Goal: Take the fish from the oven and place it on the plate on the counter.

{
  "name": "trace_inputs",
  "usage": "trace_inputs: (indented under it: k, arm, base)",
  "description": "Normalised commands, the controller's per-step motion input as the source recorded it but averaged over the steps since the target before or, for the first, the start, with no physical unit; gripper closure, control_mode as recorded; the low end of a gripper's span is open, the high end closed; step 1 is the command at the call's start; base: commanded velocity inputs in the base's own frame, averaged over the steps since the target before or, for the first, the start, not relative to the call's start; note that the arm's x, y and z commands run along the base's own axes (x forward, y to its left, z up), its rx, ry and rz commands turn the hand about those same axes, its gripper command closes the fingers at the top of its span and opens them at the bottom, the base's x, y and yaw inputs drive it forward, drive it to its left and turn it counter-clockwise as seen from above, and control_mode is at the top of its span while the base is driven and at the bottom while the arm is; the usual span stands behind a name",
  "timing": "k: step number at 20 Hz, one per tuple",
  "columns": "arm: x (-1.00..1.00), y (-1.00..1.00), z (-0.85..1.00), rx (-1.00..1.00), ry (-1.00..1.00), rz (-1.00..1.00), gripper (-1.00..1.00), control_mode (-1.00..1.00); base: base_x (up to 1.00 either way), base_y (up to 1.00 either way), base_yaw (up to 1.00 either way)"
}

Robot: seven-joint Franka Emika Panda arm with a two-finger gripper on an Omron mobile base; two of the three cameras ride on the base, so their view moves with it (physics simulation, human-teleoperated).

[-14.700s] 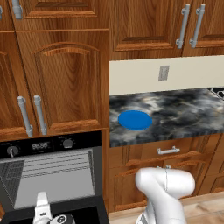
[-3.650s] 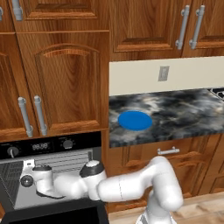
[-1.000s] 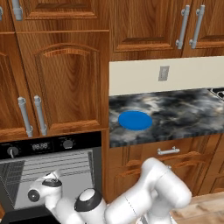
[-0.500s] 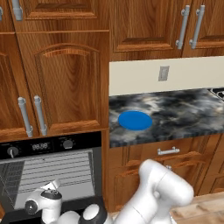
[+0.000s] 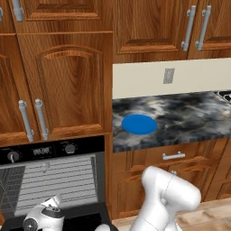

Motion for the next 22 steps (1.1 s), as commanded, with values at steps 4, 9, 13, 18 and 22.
trace_inputs:
  k: [4, 9, 13, 18, 22]
  arm:
    - [-1.00, 0.00, -1.00, 0.12, 0.00, 0.00, 1.00, -1.00]
    - [-1.00, 0.00, -1.00, 0.13, 0.02, 0.00, 1.00, -1.00]
    - [-1.00, 0.00, -1.00, 0.13, 0.04, 0.00, 1.00, -1.00]
    - [-1.00, 0.00, -1.00, 0.13, 0.04, 0.00, 1.00, -1.00]
    - [-1.00, 0.00, -0.99, 0.12, 0.06, 0.00, 1.00, -1.00]
  base:
    - [0.00, 0.00, 0.00]
    - [0.00, 0.00, 0.00]
    - [0.00, 0.00, 0.00]
    - [0.00, 0.00, 0.00]
    - [0.00, 0.00, 0.00]
